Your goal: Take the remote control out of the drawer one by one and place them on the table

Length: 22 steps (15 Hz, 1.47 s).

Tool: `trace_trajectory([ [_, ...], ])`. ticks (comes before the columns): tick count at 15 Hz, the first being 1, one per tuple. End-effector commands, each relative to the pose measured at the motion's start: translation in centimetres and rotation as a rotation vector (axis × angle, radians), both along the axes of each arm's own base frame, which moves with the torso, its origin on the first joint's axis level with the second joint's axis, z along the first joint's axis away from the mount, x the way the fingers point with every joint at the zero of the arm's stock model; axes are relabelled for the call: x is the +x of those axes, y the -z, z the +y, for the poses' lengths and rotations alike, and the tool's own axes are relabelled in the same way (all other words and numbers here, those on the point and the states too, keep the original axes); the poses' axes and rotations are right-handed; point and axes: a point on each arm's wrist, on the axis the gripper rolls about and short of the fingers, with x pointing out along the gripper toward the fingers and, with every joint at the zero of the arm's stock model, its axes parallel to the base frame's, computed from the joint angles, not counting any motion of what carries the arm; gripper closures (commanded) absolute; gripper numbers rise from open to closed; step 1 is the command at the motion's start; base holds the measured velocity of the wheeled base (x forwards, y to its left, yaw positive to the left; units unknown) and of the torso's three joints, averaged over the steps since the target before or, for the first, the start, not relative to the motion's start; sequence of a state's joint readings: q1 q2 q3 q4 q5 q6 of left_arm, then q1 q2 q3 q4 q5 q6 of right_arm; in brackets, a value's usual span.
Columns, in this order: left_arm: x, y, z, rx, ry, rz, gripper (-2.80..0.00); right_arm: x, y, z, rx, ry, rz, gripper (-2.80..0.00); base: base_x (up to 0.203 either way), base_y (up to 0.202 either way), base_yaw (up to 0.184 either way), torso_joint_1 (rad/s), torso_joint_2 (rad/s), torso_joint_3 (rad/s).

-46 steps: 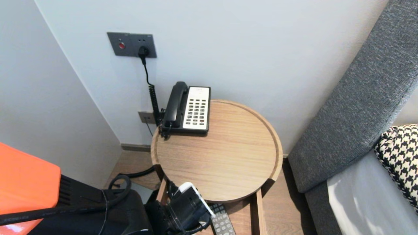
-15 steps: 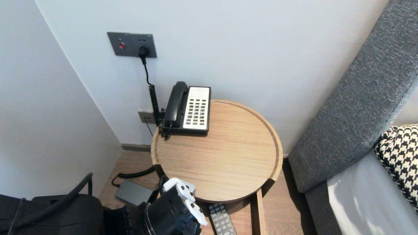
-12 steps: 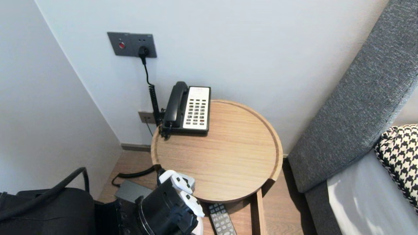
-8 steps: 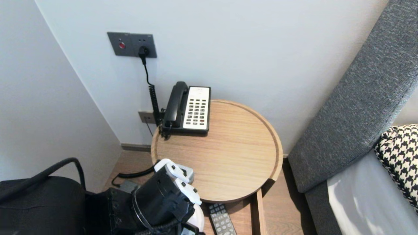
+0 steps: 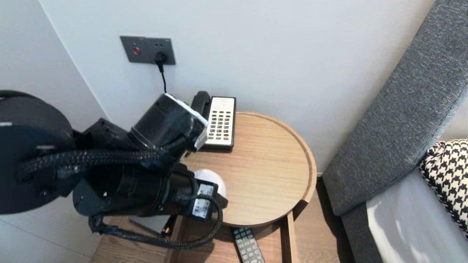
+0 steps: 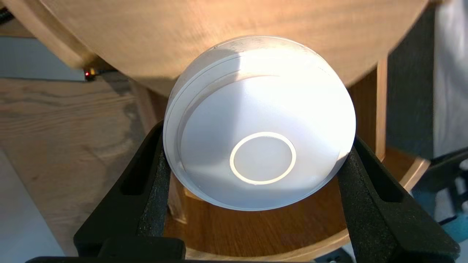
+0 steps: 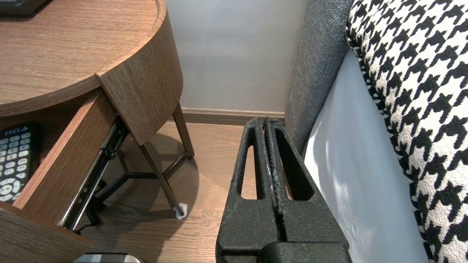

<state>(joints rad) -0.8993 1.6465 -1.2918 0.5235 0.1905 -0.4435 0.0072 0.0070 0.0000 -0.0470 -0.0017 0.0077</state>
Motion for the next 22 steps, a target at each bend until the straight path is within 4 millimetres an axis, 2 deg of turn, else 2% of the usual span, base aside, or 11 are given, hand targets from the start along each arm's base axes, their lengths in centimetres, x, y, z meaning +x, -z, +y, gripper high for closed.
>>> trace_trajectory([
  [1, 2.5, -0.9, -0.2, 0.019, -0.053, 0.021, 0.00, 0.2, 0.7, 0.0, 0.000, -0.001, 0.025, 0.00, 0.000, 0.000, 0.000, 0.000, 0.00, 0.000],
  [5, 4.6, -0.9, -0.7, 0.108, -0.041, 0.114, 0.00, 0.2, 0.7, 0.0, 0.000, -0.001, 0.025, 0.00, 0.000, 0.000, 0.000, 0.000, 0.00, 0.000],
  [8, 6.5, -0.5, -1.8, 0.139, -0.051, 0.144, 0.00, 0.2, 0.7, 0.0, 0.000, -0.001, 0.025, 0.00, 0.000, 0.000, 0.000, 0.000, 0.00, 0.000],
  [12, 8.3, 0.7, -2.7, 0.176, -0.059, 0.182, 0.00, 0.2, 0.7, 0.0, 0.000, -0.001, 0.025, 0.00, 0.000, 0.000, 0.000, 0.000, 0.00, 0.000],
  [22, 8.5, 1.3, -2.7, 0.199, -0.034, 0.212, 0.00, 0.2, 0.7, 0.0, 0.000, -0.001, 0.025, 0.00, 0.000, 0.000, 0.000, 0.000, 0.00, 0.000],
])
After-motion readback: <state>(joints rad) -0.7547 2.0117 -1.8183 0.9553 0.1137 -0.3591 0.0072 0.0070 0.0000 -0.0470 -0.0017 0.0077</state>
